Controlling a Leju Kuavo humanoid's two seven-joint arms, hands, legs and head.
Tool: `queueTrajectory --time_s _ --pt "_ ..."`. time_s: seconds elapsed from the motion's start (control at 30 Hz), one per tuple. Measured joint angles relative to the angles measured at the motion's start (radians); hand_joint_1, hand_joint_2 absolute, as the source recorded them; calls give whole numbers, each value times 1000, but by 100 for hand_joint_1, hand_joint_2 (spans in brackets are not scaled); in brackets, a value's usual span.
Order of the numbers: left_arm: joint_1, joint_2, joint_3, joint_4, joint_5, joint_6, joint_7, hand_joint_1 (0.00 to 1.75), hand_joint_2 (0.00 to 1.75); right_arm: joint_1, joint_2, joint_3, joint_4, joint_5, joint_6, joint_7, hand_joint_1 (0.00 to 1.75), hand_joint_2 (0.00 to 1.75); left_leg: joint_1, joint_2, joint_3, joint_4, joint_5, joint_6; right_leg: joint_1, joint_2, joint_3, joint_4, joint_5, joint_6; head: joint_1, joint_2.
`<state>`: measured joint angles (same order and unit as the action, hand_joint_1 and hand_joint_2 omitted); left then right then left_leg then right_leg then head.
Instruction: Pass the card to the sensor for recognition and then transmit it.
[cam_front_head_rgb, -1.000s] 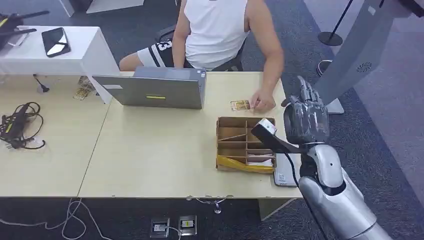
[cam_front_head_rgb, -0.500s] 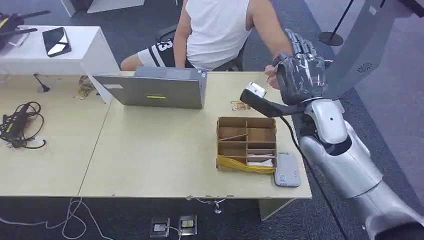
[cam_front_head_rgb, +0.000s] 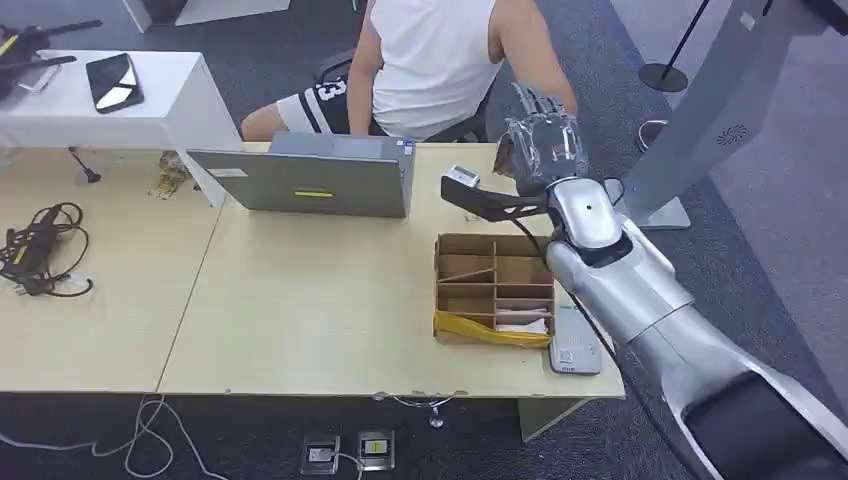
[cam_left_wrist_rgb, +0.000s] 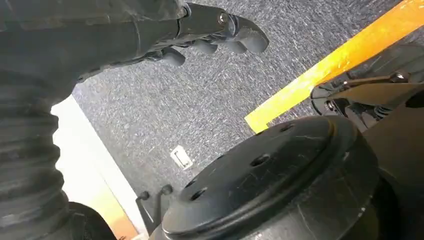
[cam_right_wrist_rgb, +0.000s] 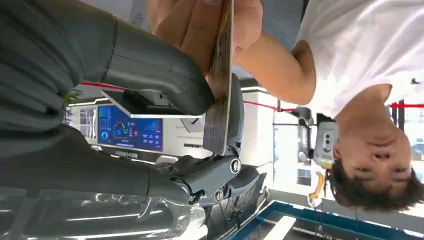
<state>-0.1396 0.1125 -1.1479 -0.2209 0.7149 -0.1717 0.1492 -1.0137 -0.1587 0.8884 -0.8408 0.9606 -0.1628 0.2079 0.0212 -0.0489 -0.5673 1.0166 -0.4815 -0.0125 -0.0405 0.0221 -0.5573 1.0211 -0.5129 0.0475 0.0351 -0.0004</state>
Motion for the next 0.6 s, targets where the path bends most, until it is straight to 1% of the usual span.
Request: queueTrajectory --time_s 0.13,0.17,0.2,0.4,0.6 --pt "0 1 -3 0 0 0 0 0 175 -8 15 14 64 5 -12 3 175 175 0 0 0 0 0 0 0 0 0 0 0 0 0 0" --pt "0 1 -4 0 0 0 0 0 175 -10 17 18 80 7 -15 6 10 175 0 0 0 0 0 0 0 0 0 0 0 0 0 0" --pt "0 1 -4 0 0 0 0 0 175 -10 18 20 89 8 -19 10 0 175 0 0 1 0 0 0 0 0 0 0 0 0 0 0" --pt "0 3 -5 0 0 0 0 0 175 -11 18 32 134 2 -56 23 0 175 0 1 1 0 0 0 0 1 0 0 0 0 0 0" --pt "0 4 -5 0 3 0 0 0 175 -18 12 25 139 -16 -163 37 0 175 0 1 1 0 0 0 0 2 0 0 0 0 0 0"
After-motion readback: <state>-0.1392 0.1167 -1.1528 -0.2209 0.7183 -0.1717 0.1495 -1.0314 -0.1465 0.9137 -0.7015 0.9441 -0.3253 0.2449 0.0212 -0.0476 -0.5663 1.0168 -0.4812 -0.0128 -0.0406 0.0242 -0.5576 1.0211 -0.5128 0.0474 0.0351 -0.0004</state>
